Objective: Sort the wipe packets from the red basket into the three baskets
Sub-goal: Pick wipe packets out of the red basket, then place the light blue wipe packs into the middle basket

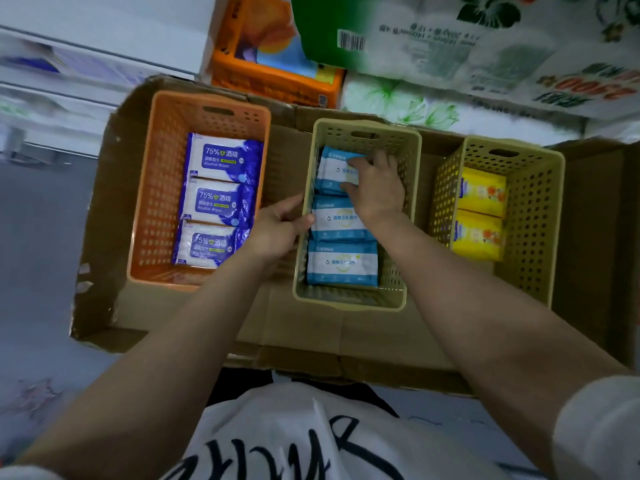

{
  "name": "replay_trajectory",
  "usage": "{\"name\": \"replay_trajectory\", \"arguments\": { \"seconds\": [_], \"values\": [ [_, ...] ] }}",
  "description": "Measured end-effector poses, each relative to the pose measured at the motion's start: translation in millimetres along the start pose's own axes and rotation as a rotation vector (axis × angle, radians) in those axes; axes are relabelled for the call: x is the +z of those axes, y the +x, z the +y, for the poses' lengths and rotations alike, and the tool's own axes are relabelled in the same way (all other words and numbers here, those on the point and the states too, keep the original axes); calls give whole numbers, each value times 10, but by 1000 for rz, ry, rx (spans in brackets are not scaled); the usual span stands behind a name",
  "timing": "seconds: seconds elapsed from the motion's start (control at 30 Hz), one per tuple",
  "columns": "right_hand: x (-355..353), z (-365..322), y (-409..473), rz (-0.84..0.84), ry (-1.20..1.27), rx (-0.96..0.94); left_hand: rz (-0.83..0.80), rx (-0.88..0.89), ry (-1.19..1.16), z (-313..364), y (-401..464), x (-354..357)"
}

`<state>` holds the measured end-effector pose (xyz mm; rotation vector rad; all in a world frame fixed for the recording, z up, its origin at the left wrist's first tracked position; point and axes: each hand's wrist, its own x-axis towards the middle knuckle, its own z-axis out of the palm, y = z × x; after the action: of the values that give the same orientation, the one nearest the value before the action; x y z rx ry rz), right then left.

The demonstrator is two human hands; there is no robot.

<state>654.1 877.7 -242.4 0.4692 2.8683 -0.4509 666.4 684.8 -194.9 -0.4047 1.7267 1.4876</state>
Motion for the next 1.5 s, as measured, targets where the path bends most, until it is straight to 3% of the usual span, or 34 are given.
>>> {"name": "replay_trajectory", "arguments": {
  "seconds": [0.17, 0.3, 0.43, 0.77, 0.9, 1.0, 1.17, 1.33, 1.5],
  "values": [
    [-14, 79, 135, -101, 136, -99, 6, -28, -9, -3, 30, -14],
    [-38, 47, -41, -24, 201, -27, 12, -28, -4, -29, 22, -7],
    [124, 16, -390, -126, 154, 31, 21, -65, -50, -28, 29, 27],
    [105, -22, -386, -194, 93, 69, 92, -48, 57, -37, 56, 58],
    [-134, -100, -380, -303, 68, 62, 85, -39, 137, 56, -14, 29],
    [-485, -265, -456, -287, 30, 46, 50, 32, 206, 157, -161, -139],
    [-1063, -967, -821, -109, 28, 7, 68, 282, 503, 379, -609, -1048],
    [-1312, -2185, -1476, 169, 34, -132, 284, 674, 843, 505, -1261, -2558],
    [-1131, -3380, -1663, 362, 104, -246, 508, 820, 961, 594, -1800, -4111]
  ]
}}
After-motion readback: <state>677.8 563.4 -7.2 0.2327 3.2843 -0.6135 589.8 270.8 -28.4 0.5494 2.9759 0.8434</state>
